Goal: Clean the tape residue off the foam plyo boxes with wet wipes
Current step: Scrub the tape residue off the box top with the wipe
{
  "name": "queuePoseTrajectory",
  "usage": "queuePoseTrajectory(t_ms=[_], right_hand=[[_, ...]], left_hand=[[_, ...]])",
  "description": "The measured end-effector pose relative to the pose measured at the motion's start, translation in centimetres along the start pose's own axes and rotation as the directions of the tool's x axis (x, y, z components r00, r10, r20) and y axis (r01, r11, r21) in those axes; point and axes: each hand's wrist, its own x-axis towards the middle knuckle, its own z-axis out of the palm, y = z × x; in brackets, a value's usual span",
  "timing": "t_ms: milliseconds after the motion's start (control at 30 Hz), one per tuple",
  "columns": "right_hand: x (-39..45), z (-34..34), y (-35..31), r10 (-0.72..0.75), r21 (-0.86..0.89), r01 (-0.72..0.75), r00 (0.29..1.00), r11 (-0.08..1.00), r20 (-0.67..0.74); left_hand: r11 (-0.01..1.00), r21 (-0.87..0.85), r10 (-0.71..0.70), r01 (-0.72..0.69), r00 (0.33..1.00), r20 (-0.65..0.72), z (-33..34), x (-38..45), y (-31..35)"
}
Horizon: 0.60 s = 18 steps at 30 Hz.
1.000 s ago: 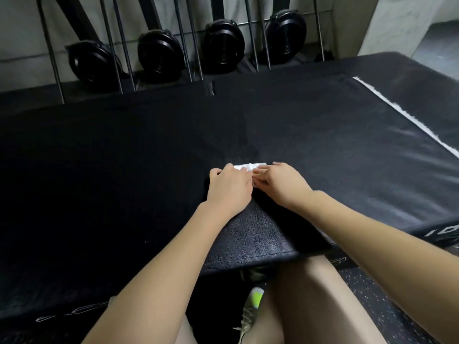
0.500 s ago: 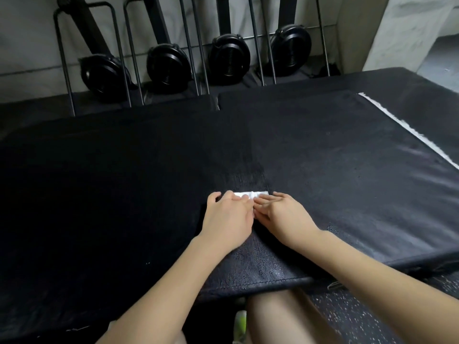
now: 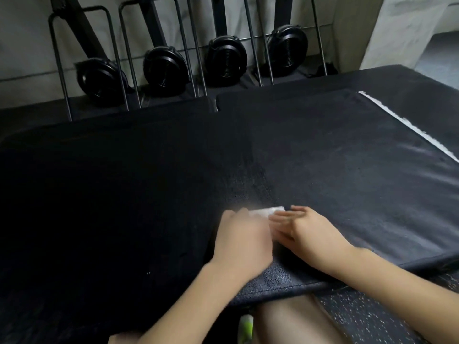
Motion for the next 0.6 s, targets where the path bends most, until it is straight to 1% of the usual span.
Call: queuePoseTrajectory(t_ms=[67,133,267,367,467,600], right_hand=[[-1.1,0.0,-0.4,-0.013,-0.019,0.012,0.998,1.0,-0.057],[-0.3,0.7,0.0,0.002,-0.026,-0.003,0.998,1.0,-0.069],[3.3,2.4,1.3,0.085,-0.042,-0.084,0.996,0.996,0.02],[5.3,3.0,1.5,0.138,-0.088,-0.132,0.988,0.987,0.064],[5.6,3.1,1.4,0.173,-0.111,-0.163,0.981,0.98,0.092],[5.5,3.1,1.4,0.2,-0.089,-0.19,0.973,0.978,0.115]], left_hand=[[0.999,-0.032,0.023,-0.024,0.999,-0.047,0.4,-0.8,0.1],[0.999,-0.032,0.027,-0.03,0.996,-0.082,0.9,-0.2,-0.4],[1.0,0.012,-0.01,0.011,0.997,-0.077,2.4,2.4,-2.4],[0.999,-0.009,-0.046,0.046,0.994,-0.094,2.9,3.7,-3.3],[0.998,-0.016,-0.067,0.066,0.995,-0.08,3.2,3.8,-3.5],[0.995,-0.037,-0.099,0.097,0.994,-0.048,3.2,3.7,-3.5]])
